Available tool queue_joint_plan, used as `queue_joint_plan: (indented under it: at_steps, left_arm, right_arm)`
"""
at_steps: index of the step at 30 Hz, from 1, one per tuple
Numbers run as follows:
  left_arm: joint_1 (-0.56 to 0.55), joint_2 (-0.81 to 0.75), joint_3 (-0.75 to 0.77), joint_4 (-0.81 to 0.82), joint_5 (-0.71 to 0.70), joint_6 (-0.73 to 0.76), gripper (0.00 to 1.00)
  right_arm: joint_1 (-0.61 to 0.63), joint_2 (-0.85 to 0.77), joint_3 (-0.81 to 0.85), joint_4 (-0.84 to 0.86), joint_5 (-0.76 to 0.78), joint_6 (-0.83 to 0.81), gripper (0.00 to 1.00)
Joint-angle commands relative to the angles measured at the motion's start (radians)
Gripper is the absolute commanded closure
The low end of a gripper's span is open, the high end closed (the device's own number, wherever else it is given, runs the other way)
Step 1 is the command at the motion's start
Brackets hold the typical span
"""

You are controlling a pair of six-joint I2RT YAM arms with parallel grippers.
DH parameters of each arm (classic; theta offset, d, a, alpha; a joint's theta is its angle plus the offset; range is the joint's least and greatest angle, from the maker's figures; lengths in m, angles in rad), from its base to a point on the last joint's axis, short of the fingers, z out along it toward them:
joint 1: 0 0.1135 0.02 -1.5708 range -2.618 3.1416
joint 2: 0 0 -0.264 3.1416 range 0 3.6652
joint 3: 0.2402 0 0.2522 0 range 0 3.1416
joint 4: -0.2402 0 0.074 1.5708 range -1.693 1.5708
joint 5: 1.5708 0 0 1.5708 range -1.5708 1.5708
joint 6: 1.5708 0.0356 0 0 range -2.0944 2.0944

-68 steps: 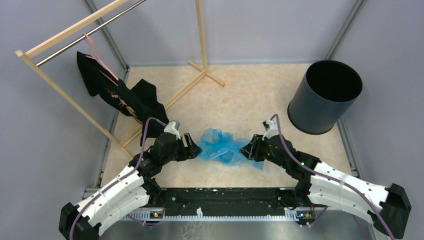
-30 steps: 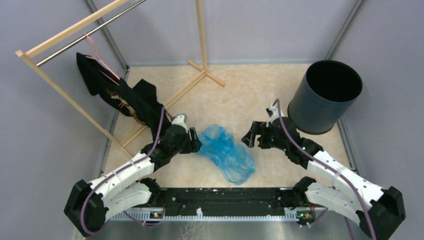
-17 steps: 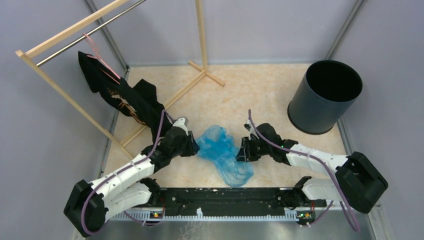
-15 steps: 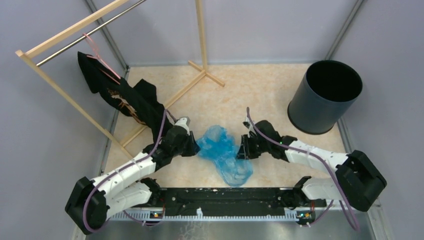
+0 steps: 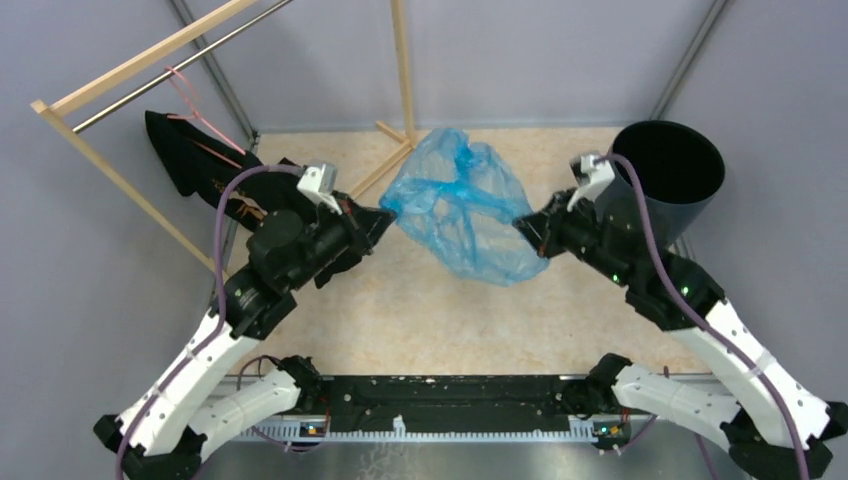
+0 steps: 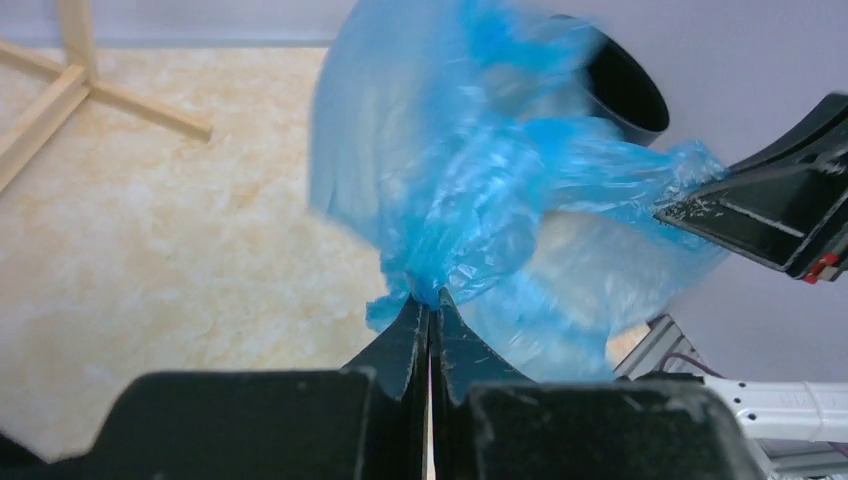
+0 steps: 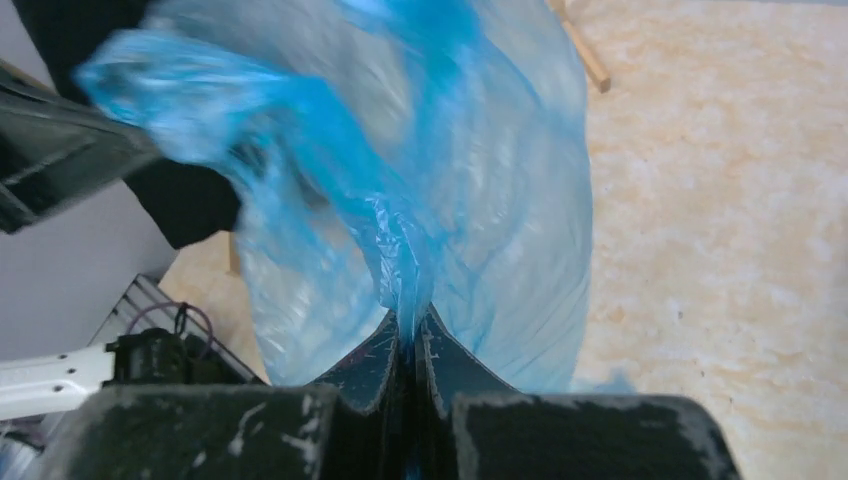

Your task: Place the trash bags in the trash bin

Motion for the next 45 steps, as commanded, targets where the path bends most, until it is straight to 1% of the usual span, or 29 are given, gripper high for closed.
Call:
queue_joint_plan:
  at_steps: [1, 3, 4, 6, 9, 13, 15, 16, 18, 19, 21, 23, 24, 25, 27, 32, 34, 35, 36, 38, 40, 42, 43, 45]
  left_arm:
    - [0.000, -0.038, -0.192, -0.098, -0.110, -0.004, 1.00]
    - [0.000, -0.026, -0.267, -0.175, -0.125, -0.047, 1.00]
    - [0.000, -0.023, -0.291, -0.219, -0.139, -0.077, 1.00]
    - [0.000, -0.036, -0.303, -0.278, -0.171, -0.085, 1.00]
    - [0.000, -0.100, -0.239, -0.300, -0.193, -0.042, 1.00]
    - [0.000, -0.179, -0.125, -0.233, -0.126, 0.010, 1.00]
    - [0.000, -0.209, -0.106, -0.208, -0.114, 0.001, 1.00]
    - [0.000, -0.222, -0.111, -0.202, -0.121, -0.010, 0.99]
    - [0.000, -0.241, -0.144, -0.216, -0.173, -0.046, 0.95]
    - [0.000, -0.244, -0.173, -0.252, -0.208, -0.069, 0.94]
    - [0.000, -0.237, -0.207, -0.300, -0.248, -0.096, 0.95]
    - [0.000, -0.220, -0.220, -0.318, -0.230, -0.092, 0.95]
    - [0.000, -0.209, -0.212, -0.317, -0.215, -0.083, 0.94]
    - [0.000, -0.196, -0.193, -0.310, -0.198, -0.071, 0.93]
    - [0.000, -0.153, -0.099, -0.302, -0.166, -0.023, 0.91]
    - [0.000, -0.015, 0.262, -0.329, -0.077, 0.081, 0.95]
    - [0.000, -0.016, 0.302, -0.289, -0.015, 0.100, 0.94]
    - [0.000, -0.042, 0.282, -0.257, -0.004, 0.098, 0.93]
    - [-0.001, -0.070, 0.226, -0.214, -0.009, 0.090, 0.92]
    - [0.000, -0.128, 0.073, -0.143, -0.067, 0.037, 0.89]
    - [0.000, -0.138, -0.043, -0.156, -0.084, 0.020, 0.91]
    - [0.000, -0.112, -0.066, -0.221, -0.080, 0.043, 0.95]
    - [0.000, -0.094, -0.055, -0.261, -0.093, 0.054, 0.97]
    - [0.000, -0.061, 0.009, -0.333, -0.107, 0.096, 0.98]
  right_arm:
    - [0.011, -0.094, -0.358, 0.019, 0.123, 0.079, 1.00]
    - [0.011, -0.093, -0.523, 0.058, 0.141, 0.143, 1.00]
    - [0.010, -0.080, -0.572, 0.062, 0.135, 0.170, 1.00]
    - [0.011, -0.056, -0.579, 0.026, 0.143, 0.188, 1.00]
    - [0.010, -0.069, -0.449, -0.046, 0.145, 0.137, 1.00]
    - [0.010, -0.100, -0.217, -0.099, 0.084, 0.070, 1.00]
    - [0.011, -0.123, -0.168, -0.086, 0.067, 0.054, 1.00]
    - [0.010, -0.140, -0.174, -0.069, 0.069, 0.055, 1.00]
    - [0.011, -0.184, -0.244, -0.022, 0.074, 0.076, 1.00]
    - [0.011, -0.203, -0.317, -0.003, 0.072, 0.101, 1.00]
    - [0.010, -0.231, -0.426, 0.031, 0.056, 0.162, 1.00]
    - [0.010, -0.235, -0.495, 0.058, 0.019, 0.198, 1.00]
    - [0.011, -0.234, -0.501, 0.065, 0.009, 0.202, 1.00]
    - [0.011, -0.232, -0.489, 0.068, 0.005, 0.193, 1.00]
    - [0.010, -0.231, -0.418, 0.068, 0.008, 0.149, 1.00]
    - [0.011, -0.208, -0.180, 0.052, 0.020, 0.050, 1.00]
    - [0.011, -0.211, -0.153, 0.059, 0.013, 0.046, 1.00]
    - [0.011, -0.219, -0.168, 0.077, 0.009, 0.052, 1.00]
    - [0.010, -0.232, -0.208, 0.101, 0.010, 0.062, 1.00]
    - [0.011, -0.267, -0.330, 0.151, 0.018, 0.112, 0.98]
    - [0.011, -0.286, -0.451, 0.174, 0.028, 0.164, 0.99]
    - [0.010, -0.285, -0.522, 0.162, 0.034, 0.190, 1.00]
    - [0.010, -0.281, -0.519, 0.147, 0.043, 0.187, 1.00]
    - [0.011, -0.270, -0.454, 0.105, 0.078, 0.150, 1.00]
